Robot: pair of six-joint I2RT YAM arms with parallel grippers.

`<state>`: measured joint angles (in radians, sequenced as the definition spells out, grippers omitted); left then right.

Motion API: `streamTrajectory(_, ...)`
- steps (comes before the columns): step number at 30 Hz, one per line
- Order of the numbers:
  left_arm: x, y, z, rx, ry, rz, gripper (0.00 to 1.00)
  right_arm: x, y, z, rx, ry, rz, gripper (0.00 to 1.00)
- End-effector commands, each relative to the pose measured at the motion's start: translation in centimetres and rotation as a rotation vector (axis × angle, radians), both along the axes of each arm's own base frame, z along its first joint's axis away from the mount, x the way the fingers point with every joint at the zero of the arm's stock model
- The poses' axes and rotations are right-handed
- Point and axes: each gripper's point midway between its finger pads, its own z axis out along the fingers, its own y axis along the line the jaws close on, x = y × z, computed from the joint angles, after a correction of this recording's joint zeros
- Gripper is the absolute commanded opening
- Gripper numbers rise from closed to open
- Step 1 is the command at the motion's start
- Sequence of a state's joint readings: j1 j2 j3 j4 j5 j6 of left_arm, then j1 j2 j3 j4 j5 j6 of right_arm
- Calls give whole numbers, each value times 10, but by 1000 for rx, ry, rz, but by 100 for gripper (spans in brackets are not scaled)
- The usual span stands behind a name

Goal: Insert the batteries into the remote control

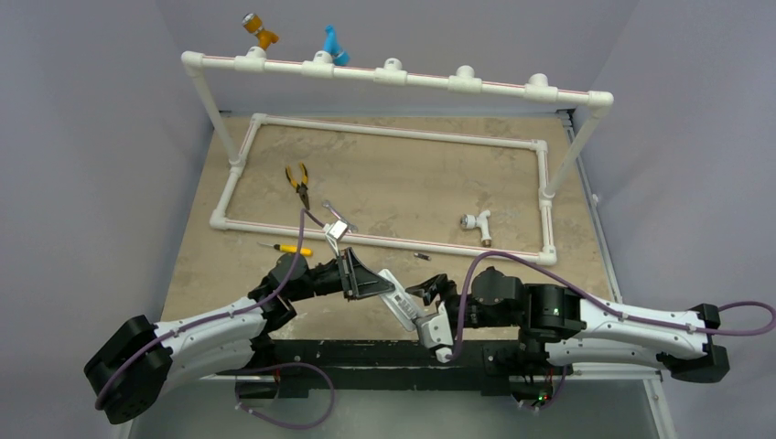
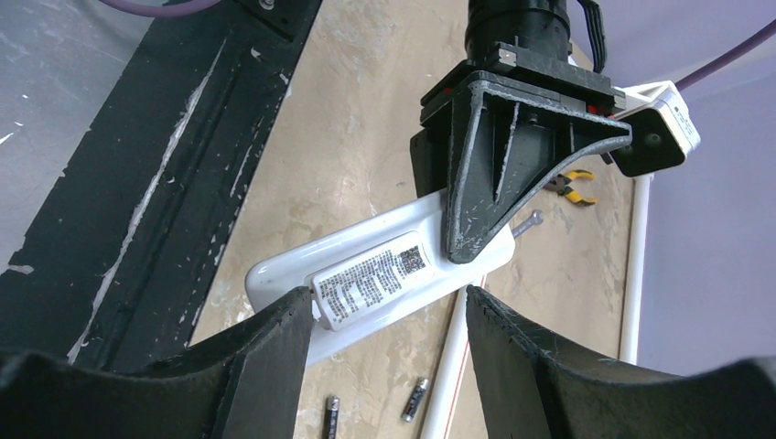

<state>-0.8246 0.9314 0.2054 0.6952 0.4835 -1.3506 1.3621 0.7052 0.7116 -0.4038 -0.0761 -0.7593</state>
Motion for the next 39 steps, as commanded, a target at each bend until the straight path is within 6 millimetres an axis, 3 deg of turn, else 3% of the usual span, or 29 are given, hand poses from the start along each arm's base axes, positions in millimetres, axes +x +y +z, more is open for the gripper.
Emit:
streamTrajectory(1,-10,-3,23,-65,-57,-60,0,-2,5,11,39,10,14,60)
streamTrajectory(10,-9,-4,23,-65,-56,-59,0,-12,-1,2,14,82,28,68)
streamTrajectory(23,-8,-5,22,-62,-53,-57,0,-21,-2,-11,-19,167,27,69)
streamTrajectory(32,-5,-6,17,-46,-47,-49,0,-13,-2,9,71,135,-4,69)
streamTrajectory(39,-1,-5,12,-16,-53,-28,0,-6,-5,20,173,216,-113,67)
